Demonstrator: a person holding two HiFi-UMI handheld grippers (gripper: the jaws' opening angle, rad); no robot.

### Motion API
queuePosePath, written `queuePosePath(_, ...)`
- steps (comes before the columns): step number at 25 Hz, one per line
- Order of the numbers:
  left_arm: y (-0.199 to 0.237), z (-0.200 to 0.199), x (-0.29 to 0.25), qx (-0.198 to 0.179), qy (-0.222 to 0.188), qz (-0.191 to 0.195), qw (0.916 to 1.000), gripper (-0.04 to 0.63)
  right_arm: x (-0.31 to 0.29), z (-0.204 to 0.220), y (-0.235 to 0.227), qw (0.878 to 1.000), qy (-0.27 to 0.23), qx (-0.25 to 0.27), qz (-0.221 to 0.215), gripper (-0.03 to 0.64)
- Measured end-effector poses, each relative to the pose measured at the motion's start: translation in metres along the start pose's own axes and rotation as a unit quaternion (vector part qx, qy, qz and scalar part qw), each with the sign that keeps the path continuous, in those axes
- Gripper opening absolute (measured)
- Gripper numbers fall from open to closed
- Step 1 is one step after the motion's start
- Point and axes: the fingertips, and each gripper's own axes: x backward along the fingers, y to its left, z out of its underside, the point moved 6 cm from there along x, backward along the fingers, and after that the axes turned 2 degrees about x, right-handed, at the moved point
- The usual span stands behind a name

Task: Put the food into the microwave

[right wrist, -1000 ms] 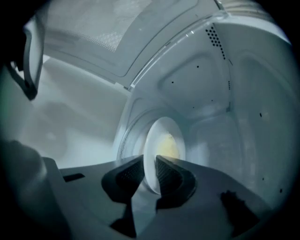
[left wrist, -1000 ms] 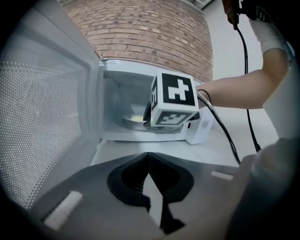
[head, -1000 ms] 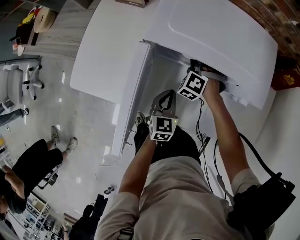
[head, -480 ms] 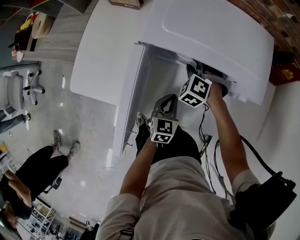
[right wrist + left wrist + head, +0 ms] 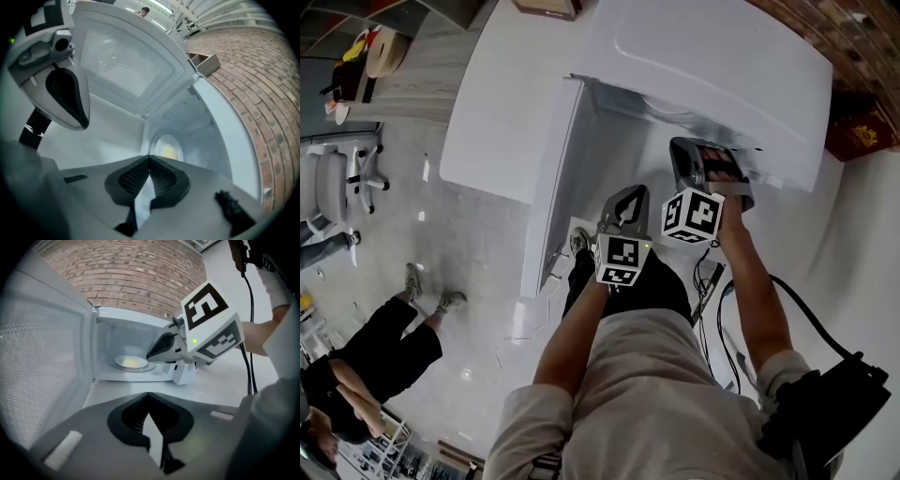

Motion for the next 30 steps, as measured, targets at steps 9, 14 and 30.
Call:
queuePosePath(9,-0.019,-0.037,0.042,0.008,-0.056,0.003,0.9984,0.008,0.055,-0.007,0.023,1.0,0.004,-0.014,0.018,0.011)
queuePosePath(14,-0.025,-0.047,0.054,-0.014,-0.077,0.016,0.9968,0.008,0.082,-0.017,0.028,0.999,0.004,-0.01,0.04,0.011)
queuePosePath(30,-0.033,-0.075,0.091,-0.049,-0.119,0.023,0.9914,0.008,0.149,-0.049,0.033,0.997,-0.003,0.022,0.079,0.011)
